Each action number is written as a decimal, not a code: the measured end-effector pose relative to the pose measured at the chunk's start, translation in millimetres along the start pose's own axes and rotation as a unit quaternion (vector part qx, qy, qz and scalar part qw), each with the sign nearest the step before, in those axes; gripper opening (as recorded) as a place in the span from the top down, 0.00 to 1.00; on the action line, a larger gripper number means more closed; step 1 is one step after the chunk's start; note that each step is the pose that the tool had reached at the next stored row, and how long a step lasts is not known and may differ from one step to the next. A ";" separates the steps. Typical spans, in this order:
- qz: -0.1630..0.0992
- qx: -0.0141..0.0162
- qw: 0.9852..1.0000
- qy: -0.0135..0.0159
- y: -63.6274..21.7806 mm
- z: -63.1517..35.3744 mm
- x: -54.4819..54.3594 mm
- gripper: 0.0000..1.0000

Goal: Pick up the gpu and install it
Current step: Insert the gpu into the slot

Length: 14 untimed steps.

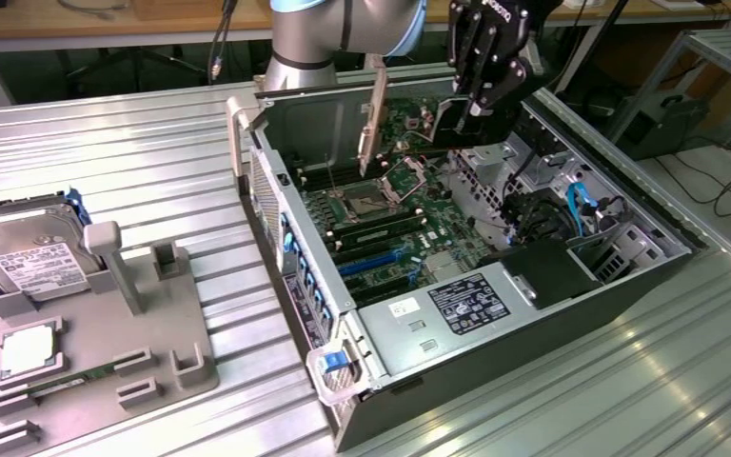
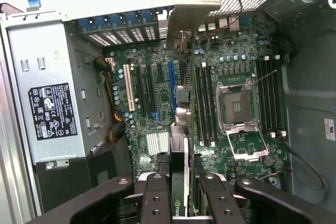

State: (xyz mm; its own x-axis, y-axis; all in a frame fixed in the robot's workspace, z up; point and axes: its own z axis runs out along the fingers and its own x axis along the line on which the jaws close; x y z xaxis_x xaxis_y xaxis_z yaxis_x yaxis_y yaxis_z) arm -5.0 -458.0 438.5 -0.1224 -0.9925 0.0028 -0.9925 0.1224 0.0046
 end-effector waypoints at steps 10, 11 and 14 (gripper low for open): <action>-0.062 0.000 0.998 0.000 0.0 0.1 0.0 0.73; -0.062 0.000 0.998 0.000 0.0 0.1 0.0 0.73; -0.063 -0.002 0.998 0.000 0.0 1.0 -0.1 0.73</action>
State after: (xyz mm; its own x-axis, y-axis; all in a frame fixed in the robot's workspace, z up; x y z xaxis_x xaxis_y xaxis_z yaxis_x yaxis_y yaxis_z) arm -5.0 -457.9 437.4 0.0026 -1.0000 0.0030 -1.0000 -0.0026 0.0084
